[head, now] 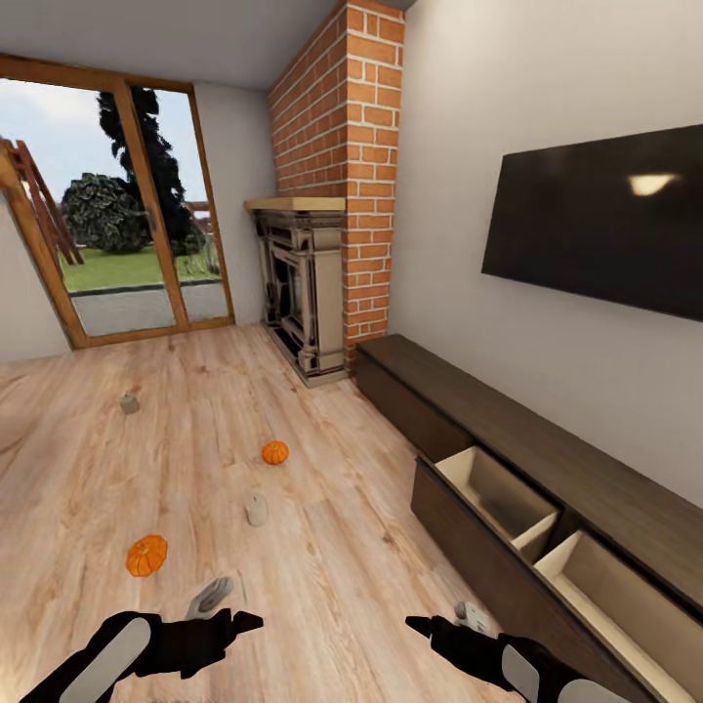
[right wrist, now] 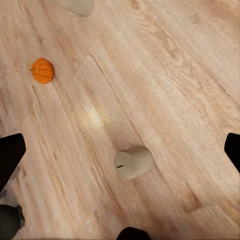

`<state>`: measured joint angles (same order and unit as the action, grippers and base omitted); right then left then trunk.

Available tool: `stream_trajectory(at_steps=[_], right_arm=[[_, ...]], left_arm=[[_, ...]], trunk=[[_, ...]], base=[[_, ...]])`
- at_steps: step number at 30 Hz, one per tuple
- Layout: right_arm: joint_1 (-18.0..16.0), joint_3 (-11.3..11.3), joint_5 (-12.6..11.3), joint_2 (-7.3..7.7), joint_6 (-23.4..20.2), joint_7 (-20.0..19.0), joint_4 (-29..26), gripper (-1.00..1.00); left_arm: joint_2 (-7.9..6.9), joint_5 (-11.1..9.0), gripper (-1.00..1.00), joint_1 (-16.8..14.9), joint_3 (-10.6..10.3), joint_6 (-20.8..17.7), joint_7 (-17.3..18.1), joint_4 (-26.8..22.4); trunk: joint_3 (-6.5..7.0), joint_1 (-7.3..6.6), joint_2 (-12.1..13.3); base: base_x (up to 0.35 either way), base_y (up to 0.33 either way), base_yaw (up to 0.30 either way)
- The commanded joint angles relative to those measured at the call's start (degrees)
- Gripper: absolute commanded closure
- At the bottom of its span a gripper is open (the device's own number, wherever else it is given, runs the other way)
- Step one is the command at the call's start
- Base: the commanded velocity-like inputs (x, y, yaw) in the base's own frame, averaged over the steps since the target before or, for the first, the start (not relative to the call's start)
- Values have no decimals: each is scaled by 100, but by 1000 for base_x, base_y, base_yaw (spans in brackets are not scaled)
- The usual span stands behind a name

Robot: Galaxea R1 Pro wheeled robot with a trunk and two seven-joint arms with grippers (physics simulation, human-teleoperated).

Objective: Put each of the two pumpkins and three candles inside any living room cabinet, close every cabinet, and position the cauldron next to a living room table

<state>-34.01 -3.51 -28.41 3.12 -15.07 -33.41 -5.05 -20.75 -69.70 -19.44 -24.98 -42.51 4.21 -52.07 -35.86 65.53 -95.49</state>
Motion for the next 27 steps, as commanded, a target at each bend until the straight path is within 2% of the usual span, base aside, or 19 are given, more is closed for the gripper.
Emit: stream_trajectory(at_steps=[1, 13, 20, 27], right_arm=[[0, -36, -59, 4, -40, -8, -8, -100], [0, -36, -59, 4, -40, -8, -9, -100], [0, -36, -59, 4, -40, -8, -7, -100], [0, -36, -59, 4, -40, -8, -8, -100]], left_arm=[[-6, 18, -100, -8, -15, -3, 30, 3], [-6, 18, -100, -8, -15, -4, 28, 3], [-7, 18, -100, -8, -15, -5, 28, 3], [-8, 18, -100, -8, -15, -5, 28, 3]], trunk=[[-5, 1, -3], [-5, 1, -3], [-5, 1, -3], [-5, 1, -3]], base=[[78, 21, 292], [-4, -1, 292], [-68, -156, 292], [-7, -31, 292]])
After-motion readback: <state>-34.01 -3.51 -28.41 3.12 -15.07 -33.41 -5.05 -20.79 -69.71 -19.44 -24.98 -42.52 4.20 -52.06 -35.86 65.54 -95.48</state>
